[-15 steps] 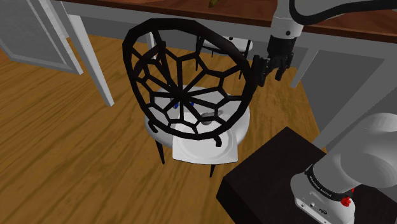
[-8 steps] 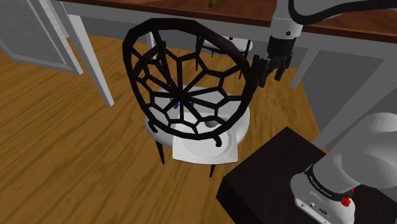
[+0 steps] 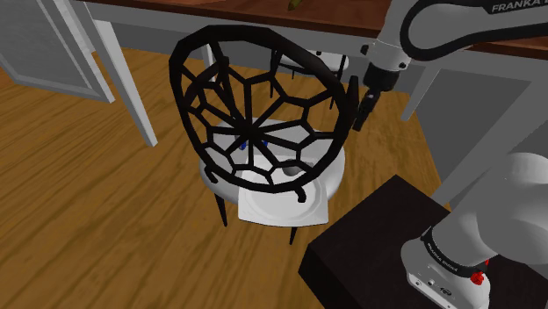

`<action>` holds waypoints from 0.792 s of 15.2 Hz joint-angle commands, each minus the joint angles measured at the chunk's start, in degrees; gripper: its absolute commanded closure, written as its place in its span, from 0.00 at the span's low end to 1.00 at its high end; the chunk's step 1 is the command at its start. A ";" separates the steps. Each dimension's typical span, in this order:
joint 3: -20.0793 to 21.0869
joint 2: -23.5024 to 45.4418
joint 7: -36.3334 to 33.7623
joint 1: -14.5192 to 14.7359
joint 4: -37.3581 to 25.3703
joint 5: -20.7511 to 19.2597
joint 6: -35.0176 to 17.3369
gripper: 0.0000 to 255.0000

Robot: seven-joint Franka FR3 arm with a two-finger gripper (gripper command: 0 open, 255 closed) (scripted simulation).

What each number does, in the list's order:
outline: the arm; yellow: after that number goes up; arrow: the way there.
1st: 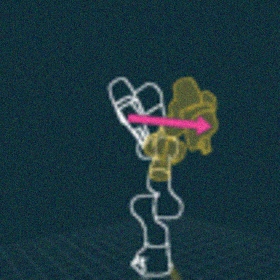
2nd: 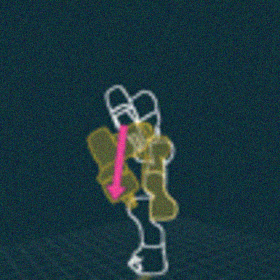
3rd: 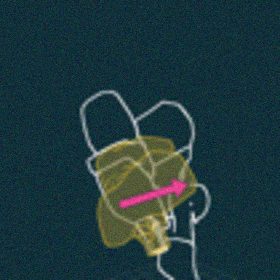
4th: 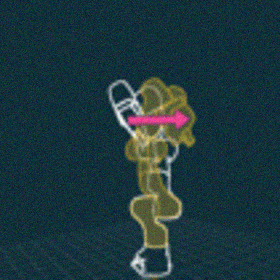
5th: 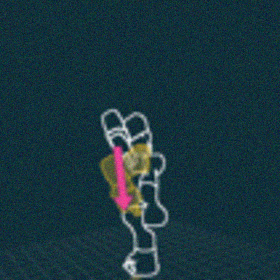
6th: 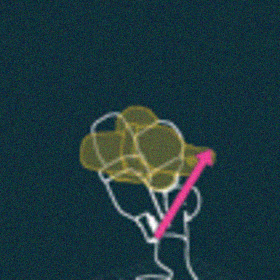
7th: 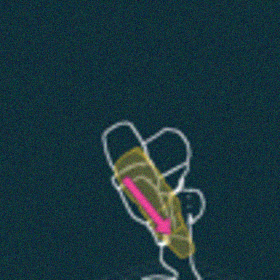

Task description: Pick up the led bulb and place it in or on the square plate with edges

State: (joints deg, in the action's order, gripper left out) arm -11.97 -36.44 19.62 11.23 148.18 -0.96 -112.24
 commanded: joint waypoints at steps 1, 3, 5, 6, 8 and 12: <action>-2.75 11.73 6.33 4.70 2.76 3.97 -15.89 0.00; -3.38 -1.35 5.64 4.96 1.64 -4.48 -4.02 0.00; -3.96 -0.60 7.18 5.72 3.03 -4.30 -7.04 0.00; -4.63 0.29 8.73 6.60 4.32 -4.11 -10.10 0.00; -7.28 2.28 11.27 9.78 6.59 -4.45 -16.28 0.00; -22.66 5.57 11.51 25.75 9.62 -12.04 -28.27 0.00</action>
State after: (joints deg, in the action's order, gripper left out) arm -29.37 -45.26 18.51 30.73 155.75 -19.99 -122.17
